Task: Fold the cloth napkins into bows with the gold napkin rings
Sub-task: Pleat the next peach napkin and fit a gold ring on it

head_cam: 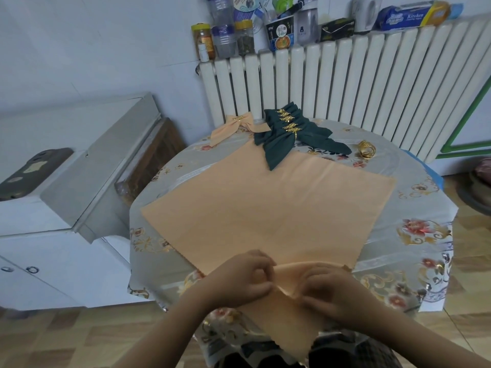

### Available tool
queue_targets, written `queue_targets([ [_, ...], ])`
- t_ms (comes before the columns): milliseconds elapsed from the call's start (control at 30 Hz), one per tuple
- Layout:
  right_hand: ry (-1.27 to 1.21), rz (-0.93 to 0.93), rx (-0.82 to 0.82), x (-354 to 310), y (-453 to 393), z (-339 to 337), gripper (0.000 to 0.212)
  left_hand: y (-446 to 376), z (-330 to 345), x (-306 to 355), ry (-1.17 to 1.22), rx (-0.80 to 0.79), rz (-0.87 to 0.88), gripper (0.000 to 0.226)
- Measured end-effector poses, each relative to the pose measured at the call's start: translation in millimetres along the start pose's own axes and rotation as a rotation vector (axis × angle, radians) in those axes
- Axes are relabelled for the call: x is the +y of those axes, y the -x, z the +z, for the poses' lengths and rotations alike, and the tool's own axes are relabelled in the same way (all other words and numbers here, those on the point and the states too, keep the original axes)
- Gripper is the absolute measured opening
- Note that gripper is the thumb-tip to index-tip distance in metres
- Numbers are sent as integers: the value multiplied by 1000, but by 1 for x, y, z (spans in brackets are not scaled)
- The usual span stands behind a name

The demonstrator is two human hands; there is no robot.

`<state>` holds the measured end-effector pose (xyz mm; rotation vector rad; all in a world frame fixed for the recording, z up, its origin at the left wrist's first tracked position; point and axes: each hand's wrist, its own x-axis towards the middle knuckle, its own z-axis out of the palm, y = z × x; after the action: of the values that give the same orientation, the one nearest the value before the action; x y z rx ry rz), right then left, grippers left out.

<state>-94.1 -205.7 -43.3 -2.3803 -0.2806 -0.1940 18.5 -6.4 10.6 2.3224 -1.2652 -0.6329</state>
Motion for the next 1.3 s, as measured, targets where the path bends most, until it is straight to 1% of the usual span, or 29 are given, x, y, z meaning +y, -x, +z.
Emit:
queue_targets([
  [67, -44, 91, 118, -5, -5, -6, 28, 0, -8, 0, 123, -13, -46, 10],
  [133, -93, 130, 192, -11, -11, -13, 26, 0, -12, 0, 226, -20, -75, 7],
  [167, -112, 134, 208, -15, -14, -16, 25, 0, -13, 0, 234, -26, -81, 7],
  [234, -116, 134, 239, -22, -22, -21, 17, -1, -15, 1, 191, -57, -92, 13],
  [267, -122, 144, 263, -22, -25, -25, 17, -5, -16, 3, 144, -60, -92, 15],
  [300, -137, 158, 273, -23, -28, -27, 19, -8, -15, 3, 108, -40, -104, 21],
  [367, -160, 211, 221, -20, -32, -32, 25, -14, -15, 4, 104, 52, -135, 31],
  [434, -135, 299, 58, -14, -37, -36, 30, -18, -16, -1, 177, 146, -184, 34],
  [467, -78, 344, -14, -8, -38, -36, 29, -21, -15, -5, 220, 186, -223, 36],
  [501, -12, 381, -49, -1, -40, -36, 27, -22, -16, -9, 255, 221, -268, 40],
  [534, 47, 417, -48, 4, -41, -38, 29, -23, -17, -13, 283, 238, -308, 43],
  [601, 85, 471, 4, 12, -41, -41, 42, -22, -19, -18, 307, 216, -347, 43],
  [634, 79, 481, 28, 14, -42, -44, 44, -20, -21, -18, 319, 183, -357, 41],
  [701, 105, 481, 69, 16, -43, -49, 43, -17, -25, -18, 322, 127, -353, 35],
  [767, 119, 489, 111, 15, -47, -52, 40, -14, -32, -15, 275, 156, -326, 38],
  [868, 154, 474, 140, 6, -53, -58, 38, -16, -44, -9, 130, 195, -320, 45],
  [901, 176, 453, 128, 0, -56, -65, 39, -15, -50, -8, 109, 193, -315, 45],
  [934, 178, 450, 90, -3, -55, -71, 40, -14, -53, -6, 141, 161, -307, 45],
  [1034, 86, 432, -114, -15, -50, -95, 42, -4, -64, 2, 417, -9, -303, 40],
  [1068, 57, 444, -154, -15, -50, -101, 43, -2, -68, 4, 483, -55, -307, 39],
  [1101, 65, 455, -167, -14, -52, -104, 44, -3, -72, 5, 488, -68, -315, 39],
  [1135, 91, 460, -158, -11, -56, -104, 45, -6, -72, 3, 447, -48, -327, 41],
  [1201, 185, 474, -113, 2, -68, -100, 45, -23, -70, -6, 235, 15, -345, 44],
  [1268, 286, 517, -103, 18, -82, -91, 44, -44, -64, -15, 3, 60, -367, 42],
  [1301, 320, 548, -101, 26, -88, -85, 43, -54, -58, -20, -54, 94, -381, 42],
])
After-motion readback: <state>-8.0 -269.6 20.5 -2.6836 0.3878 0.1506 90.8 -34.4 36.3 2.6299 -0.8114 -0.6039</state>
